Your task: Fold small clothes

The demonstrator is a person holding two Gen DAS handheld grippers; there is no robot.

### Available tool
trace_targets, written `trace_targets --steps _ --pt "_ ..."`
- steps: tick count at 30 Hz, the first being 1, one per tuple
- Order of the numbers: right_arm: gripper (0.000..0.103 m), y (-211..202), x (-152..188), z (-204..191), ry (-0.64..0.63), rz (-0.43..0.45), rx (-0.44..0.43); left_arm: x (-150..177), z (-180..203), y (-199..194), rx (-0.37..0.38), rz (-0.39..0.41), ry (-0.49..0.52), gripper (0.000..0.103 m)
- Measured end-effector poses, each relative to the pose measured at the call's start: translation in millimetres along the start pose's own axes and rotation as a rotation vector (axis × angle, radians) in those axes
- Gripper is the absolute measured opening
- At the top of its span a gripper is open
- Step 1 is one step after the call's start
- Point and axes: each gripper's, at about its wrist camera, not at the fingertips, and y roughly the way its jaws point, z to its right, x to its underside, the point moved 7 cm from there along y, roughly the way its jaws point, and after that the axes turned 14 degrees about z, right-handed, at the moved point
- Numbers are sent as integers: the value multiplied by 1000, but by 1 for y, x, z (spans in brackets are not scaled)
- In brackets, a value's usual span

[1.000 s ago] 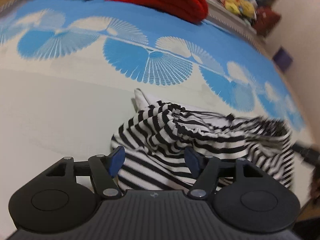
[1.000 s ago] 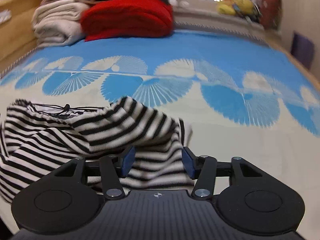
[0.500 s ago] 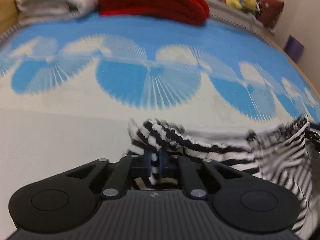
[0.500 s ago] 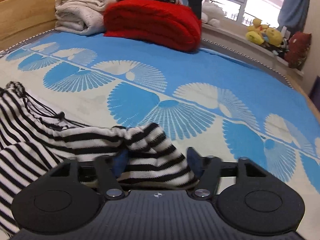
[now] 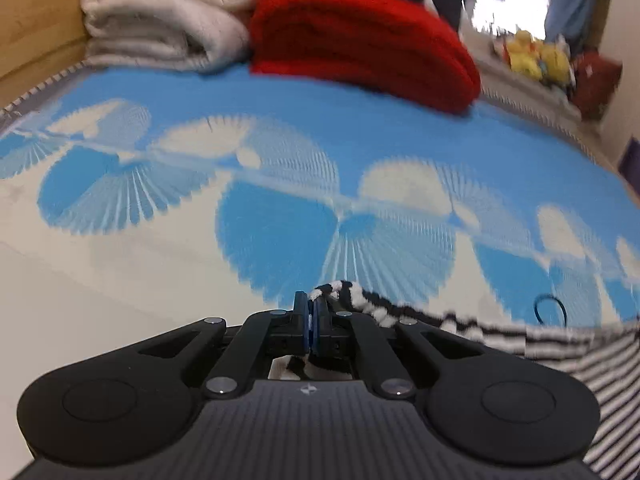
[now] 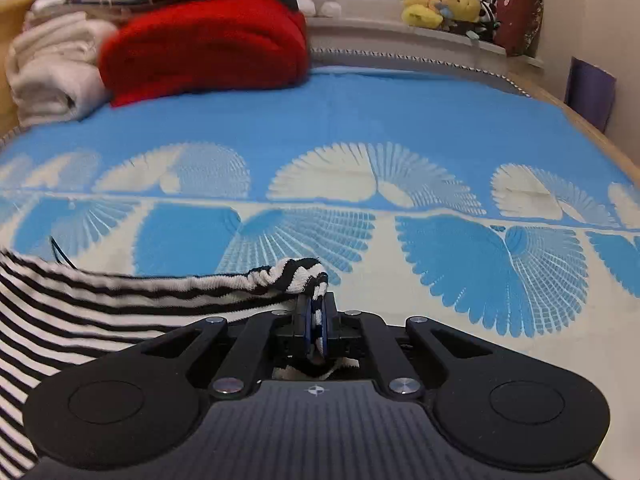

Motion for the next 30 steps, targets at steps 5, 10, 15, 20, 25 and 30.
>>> trace_targets --steps 5,10,15,20,25,30 --pt "38 7 3 -6 -21 -9 39 44 0 34 12 -247 42 5" --pt "55 -1 16 18 80 -130 116 7 -13 -4 21 -144 25 25" --pt "56 -72 -16 46 258 -56 65 -8 -51 -52 52 -230 -140 31" --pt "59 -134 2 51 339 -108 -32 24 -83 -121 114 -274 -257 35" --pt "60 -147 73 52 344 -268 19 79 -106 -131 107 -447 -431 36" --pt "60 -151 94 51 330 -323 28 108 -108 -125 71 -580 -372 44"
